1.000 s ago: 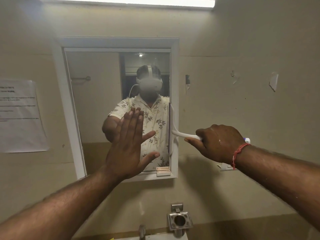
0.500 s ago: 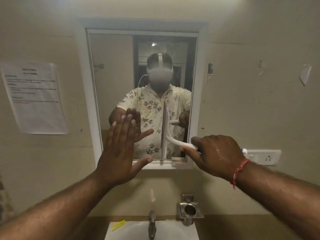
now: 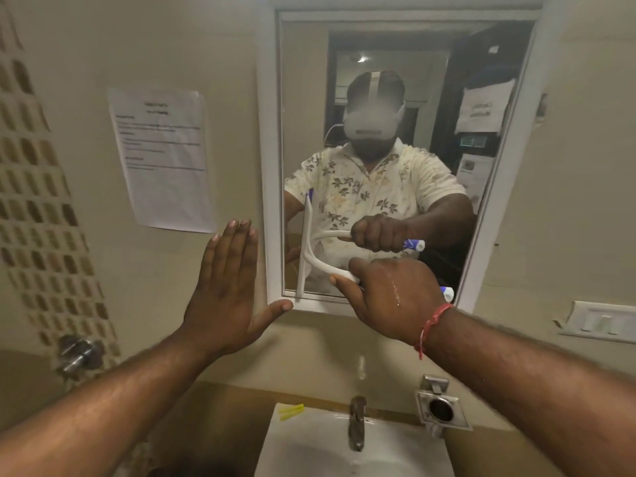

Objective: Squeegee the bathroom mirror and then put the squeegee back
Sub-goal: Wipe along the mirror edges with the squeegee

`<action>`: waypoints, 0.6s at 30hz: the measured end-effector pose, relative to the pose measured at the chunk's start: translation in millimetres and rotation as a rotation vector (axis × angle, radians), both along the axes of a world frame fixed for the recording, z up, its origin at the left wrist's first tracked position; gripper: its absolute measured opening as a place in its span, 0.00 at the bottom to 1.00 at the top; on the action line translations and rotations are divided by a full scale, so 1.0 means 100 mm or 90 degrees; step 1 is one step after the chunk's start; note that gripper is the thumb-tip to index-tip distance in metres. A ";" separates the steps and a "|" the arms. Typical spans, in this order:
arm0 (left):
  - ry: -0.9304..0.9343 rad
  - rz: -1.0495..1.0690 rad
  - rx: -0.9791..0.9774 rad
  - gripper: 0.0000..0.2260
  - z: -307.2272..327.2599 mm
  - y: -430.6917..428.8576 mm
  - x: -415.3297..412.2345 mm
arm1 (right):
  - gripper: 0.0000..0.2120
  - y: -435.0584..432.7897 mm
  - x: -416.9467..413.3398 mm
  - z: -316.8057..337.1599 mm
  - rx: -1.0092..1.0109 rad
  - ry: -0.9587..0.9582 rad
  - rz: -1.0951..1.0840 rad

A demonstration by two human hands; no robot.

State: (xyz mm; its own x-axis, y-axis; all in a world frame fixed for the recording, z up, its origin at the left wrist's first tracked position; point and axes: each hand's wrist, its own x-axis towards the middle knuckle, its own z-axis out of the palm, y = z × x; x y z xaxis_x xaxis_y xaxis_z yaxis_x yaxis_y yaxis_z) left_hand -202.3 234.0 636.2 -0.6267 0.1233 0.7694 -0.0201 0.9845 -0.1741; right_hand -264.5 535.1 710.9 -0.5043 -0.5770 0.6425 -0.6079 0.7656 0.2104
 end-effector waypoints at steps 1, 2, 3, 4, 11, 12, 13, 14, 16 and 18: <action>-0.001 0.001 -0.002 0.55 0.00 -0.04 0.01 | 0.27 -0.07 -0.02 0.00 0.003 0.002 0.001; -0.002 -0.001 -0.004 0.55 0.00 -0.08 0.01 | 0.27 -0.14 -0.03 0.00 0.005 0.006 0.003; -0.002 -0.004 -0.005 0.54 0.00 -0.11 0.01 | 0.27 -0.20 -0.05 0.00 0.008 0.009 0.003; -0.001 -0.009 -0.007 0.54 0.01 -0.12 0.00 | 0.27 -0.24 -0.06 0.00 0.011 0.009 0.002; -0.003 -0.034 0.005 0.54 0.04 -0.15 -0.09 | 0.29 -0.34 -0.08 0.02 0.017 -0.003 0.003; -0.003 -0.039 0.006 0.54 0.05 -0.14 -0.11 | 0.29 -0.34 -0.08 0.03 0.018 -0.001 0.002; -0.001 -0.044 0.008 0.53 0.05 -0.14 -0.14 | 0.30 -0.34 -0.07 0.04 0.019 -0.001 -0.001; 0.000 -0.048 0.011 0.53 0.04 -0.13 -0.15 | 0.30 -0.34 -0.06 0.05 0.019 -0.005 -0.003; 0.007 -0.058 0.011 0.53 0.04 -0.11 -0.18 | 0.30 -0.35 -0.06 0.06 0.020 -0.021 -0.011; 0.018 -0.067 0.002 0.53 0.05 -0.09 -0.21 | 0.30 -0.33 -0.05 0.08 0.024 -0.031 -0.013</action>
State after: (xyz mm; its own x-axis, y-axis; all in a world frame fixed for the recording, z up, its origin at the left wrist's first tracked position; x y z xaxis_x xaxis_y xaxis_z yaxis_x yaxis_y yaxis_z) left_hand -223.3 225.3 640.9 -0.5884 0.1846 0.7872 0.0788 0.9820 -0.1715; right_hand -269.8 502.1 719.2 -0.5462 -0.5895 0.5951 -0.6021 0.7702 0.2104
